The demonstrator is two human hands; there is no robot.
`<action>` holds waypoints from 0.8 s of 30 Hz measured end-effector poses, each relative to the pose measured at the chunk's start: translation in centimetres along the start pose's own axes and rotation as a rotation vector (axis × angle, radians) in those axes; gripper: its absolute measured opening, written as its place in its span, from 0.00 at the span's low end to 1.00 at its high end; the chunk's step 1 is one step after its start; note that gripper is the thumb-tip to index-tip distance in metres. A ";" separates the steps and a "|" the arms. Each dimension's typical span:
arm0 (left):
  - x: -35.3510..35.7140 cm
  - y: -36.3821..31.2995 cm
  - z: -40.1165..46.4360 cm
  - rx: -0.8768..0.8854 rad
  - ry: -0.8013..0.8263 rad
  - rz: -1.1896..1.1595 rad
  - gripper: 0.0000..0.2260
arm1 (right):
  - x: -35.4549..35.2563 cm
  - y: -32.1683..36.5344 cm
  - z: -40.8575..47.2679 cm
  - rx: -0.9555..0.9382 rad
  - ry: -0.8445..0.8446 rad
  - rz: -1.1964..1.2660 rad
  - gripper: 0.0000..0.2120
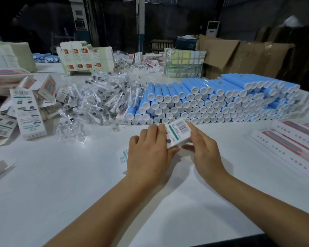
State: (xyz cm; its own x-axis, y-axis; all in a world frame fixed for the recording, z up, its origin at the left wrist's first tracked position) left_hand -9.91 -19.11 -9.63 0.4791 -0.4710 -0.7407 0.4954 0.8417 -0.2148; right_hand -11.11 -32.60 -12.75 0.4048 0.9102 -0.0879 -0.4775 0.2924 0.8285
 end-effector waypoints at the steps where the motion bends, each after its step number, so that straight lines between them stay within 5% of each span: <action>1: -0.1 0.3 0.3 -0.044 0.029 -0.069 0.27 | -0.1 0.3 0.1 -0.015 -0.013 0.023 0.15; 5: -0.9 2.6 1.3 -0.276 0.049 -0.696 0.14 | -0.6 0.8 0.4 -0.056 -0.036 -0.001 0.12; 6: -0.6 3.8 1.3 -0.435 0.052 -0.915 0.10 | -0.6 0.5 0.3 -0.047 -0.028 -0.013 0.10; 9: 3.6 6.1 -0.4 -1.053 0.189 -1.636 0.14 | 0.2 0.2 0.0 -0.043 0.034 -0.073 0.09; 11: 5.5 5.9 -1.5 -1.304 0.272 -1.924 0.17 | 1.2 0.7 -0.2 -0.087 0.113 -0.158 0.10; 14: 6.6 5.2 -2.6 -1.434 0.287 -2.035 0.22 | 3.4 1.1 -1.1 -0.124 0.304 -0.284 0.16; 18: 7.2 4.3 -3.3 -1.457 0.314 -2.001 0.22 | 5.5 0.8 -2.2 -0.121 0.492 -0.512 0.36; 24: 7.2 4.5 -2.5 -1.336 0.254 -2.015 0.19 | 5.3 1.0 -1.5 -0.120 0.425 -0.617 0.30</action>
State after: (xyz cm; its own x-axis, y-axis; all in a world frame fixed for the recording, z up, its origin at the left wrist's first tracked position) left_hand -6.04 -18.07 -17.55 0.1047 -0.6267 0.7722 -0.5252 -0.6942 -0.4922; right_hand -10.57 -27.02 -13.22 0.3022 0.5990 -0.7415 -0.3529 0.7930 0.4966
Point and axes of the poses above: each hand's wrist, its own z-axis towards the middle knuckle, its own x-axis out of the palm, y = z × x, the point moved 9 cm from there along z, towards the middle knuckle, and after that the axes turned 8 degrees about -x, right-handed, at the moved point
